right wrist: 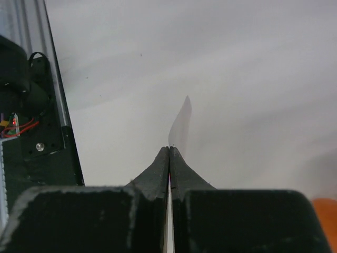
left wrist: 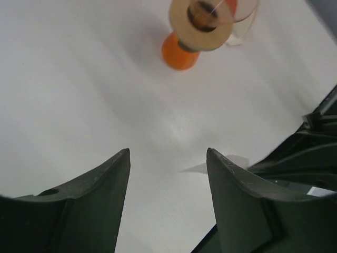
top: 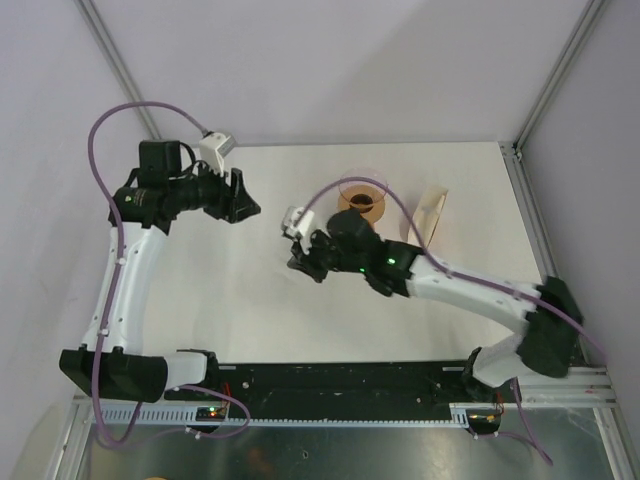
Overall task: Place the coffee filter in the dripper
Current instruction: Pick up the coffee filter from the center of the board.
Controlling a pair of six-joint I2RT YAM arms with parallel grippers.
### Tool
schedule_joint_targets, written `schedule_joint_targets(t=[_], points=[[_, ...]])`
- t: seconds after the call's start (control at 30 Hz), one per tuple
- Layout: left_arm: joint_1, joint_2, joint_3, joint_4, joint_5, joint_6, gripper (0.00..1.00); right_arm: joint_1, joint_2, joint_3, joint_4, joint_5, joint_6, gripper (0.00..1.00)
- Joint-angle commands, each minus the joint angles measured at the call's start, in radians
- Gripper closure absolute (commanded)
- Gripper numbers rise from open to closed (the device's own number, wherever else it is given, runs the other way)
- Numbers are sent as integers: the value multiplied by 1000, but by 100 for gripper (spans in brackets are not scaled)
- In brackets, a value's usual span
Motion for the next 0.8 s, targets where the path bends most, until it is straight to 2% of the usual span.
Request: schedule_joint_targets(t=[0.0,0.23,0.4,0.6,0.77], points=[[-26,9,116,-85,169,46,34,51,-210,-137,28,76,-357,100],[-231,17,169,-157,171,86,33,109,-356,-190,-15,141,-681,100],[-300,47,220,-227,184,109,32,169,-392,-191,-92,204,-915,100],[-371,35,128,-270,168,125,31,189,-436,-215,-173,199,-1182,100],[-388,39,101,-268,187,105,31,204,-466,-239,-175,179,-1293,100]])
